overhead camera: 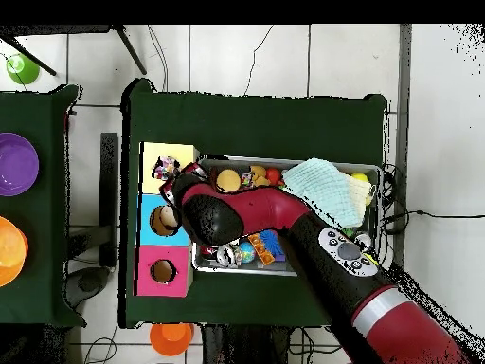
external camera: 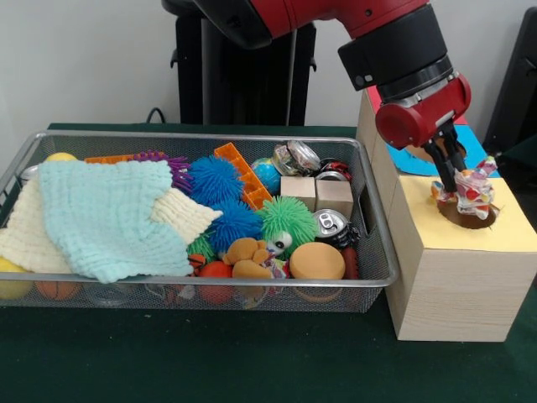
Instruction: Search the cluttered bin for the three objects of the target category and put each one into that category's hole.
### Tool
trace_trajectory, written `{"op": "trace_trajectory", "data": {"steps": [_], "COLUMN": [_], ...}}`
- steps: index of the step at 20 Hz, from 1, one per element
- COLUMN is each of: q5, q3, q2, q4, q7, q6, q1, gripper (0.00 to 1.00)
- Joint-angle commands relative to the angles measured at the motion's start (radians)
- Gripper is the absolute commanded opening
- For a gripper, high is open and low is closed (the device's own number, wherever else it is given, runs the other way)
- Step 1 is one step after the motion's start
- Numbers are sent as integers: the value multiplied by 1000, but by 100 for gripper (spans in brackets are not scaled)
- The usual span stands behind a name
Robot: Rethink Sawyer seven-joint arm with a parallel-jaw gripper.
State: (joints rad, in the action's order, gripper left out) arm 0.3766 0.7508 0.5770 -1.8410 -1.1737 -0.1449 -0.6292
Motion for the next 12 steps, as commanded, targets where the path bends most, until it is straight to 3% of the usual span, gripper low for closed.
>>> {"op": "trace_trajectory", "data": {"steps": [1, 3, 4, 12], "q5": [58, 58, 59, 63], "q3": [-59, -56, -56, -54], "q2": [-33, -35, -37, -48], "q4": [-25, -25, -26, -30], "q7": [-85, -84, -84, -85], "q6": [-48, -49, -47, -36], "q1": [8, 7, 7, 4], "gripper": [0, 0, 100, 100]}}
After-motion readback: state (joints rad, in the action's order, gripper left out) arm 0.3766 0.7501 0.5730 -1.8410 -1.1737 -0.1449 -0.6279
